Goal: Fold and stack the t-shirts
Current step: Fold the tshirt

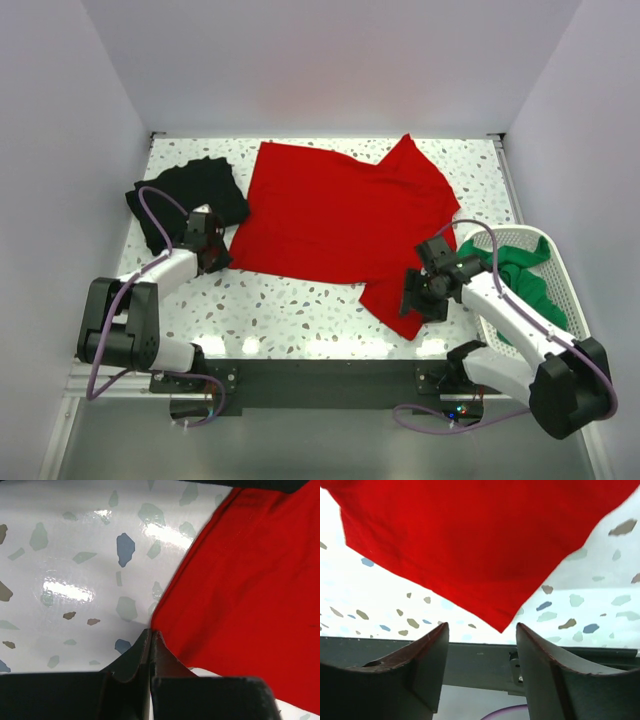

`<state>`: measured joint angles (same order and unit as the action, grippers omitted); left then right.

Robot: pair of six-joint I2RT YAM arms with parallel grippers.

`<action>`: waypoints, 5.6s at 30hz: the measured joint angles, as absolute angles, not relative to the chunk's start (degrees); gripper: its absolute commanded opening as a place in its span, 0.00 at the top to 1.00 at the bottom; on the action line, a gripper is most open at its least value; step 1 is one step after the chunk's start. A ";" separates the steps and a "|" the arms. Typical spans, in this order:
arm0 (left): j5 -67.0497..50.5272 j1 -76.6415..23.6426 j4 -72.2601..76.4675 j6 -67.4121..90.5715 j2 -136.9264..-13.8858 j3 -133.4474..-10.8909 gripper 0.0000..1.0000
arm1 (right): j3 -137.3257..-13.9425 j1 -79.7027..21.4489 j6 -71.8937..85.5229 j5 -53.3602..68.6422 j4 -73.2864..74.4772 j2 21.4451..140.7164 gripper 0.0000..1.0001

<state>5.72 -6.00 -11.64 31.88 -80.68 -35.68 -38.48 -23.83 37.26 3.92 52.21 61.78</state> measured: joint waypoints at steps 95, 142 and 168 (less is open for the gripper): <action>4.47 -4.12 -29.87 33.04 -85.78 -56.25 1.00 | -75.33 -12.19 31.83 -5.69 61.49 90.30 1.00; 0.03 -8.16 -24.80 27.46 -103.70 -79.15 0.23 | -104.51 -4.10 20.05 -2.76 61.43 113.97 0.32; -6.85 -15.86 -9.87 32.12 -102.67 -59.31 0.20 | -63.46 -4.56 21.41 2.07 49.63 102.78 0.35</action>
<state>-6.85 -15.86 -9.87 32.12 -102.67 -59.31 -63.46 -4.56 21.41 2.07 49.63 102.78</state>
